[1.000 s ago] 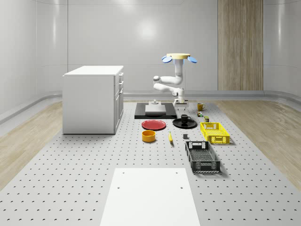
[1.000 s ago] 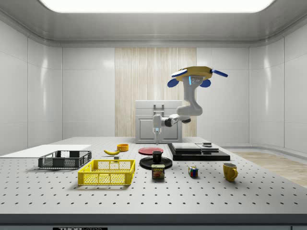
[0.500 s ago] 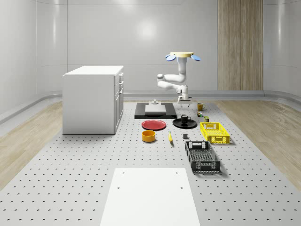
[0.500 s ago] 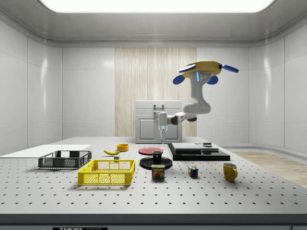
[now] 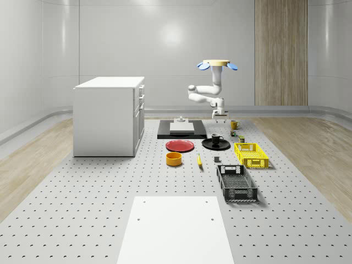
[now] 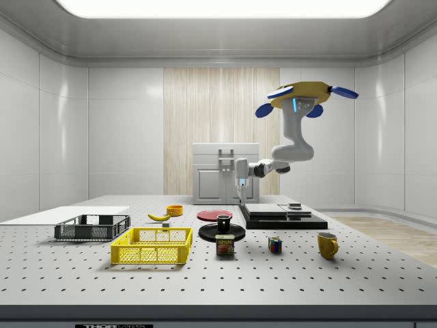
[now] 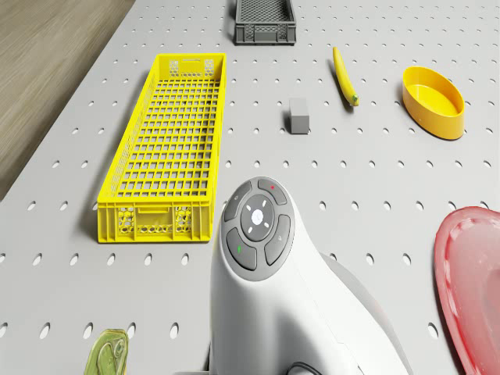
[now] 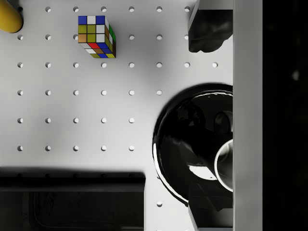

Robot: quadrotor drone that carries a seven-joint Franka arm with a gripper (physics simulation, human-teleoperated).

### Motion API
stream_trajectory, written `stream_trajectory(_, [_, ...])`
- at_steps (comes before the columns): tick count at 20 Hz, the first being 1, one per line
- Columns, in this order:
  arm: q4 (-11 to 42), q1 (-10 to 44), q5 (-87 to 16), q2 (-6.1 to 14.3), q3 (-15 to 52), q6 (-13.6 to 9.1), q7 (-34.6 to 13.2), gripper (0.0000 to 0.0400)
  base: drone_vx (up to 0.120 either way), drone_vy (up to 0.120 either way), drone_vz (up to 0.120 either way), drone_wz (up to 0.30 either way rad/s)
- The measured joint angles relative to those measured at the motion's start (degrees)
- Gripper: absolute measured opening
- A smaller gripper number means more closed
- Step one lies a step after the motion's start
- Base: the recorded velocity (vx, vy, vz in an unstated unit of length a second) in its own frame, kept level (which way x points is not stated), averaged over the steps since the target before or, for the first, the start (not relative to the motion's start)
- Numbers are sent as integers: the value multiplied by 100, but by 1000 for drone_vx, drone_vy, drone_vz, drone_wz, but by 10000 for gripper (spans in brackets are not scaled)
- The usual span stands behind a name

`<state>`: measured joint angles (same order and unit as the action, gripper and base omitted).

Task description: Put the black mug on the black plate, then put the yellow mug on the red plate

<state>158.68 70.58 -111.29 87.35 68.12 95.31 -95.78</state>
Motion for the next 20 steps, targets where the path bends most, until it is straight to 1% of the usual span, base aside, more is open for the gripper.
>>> stream_trajectory(20, [3,-18,-18,-41,-3,-39,13,400,-120,120,0,0])
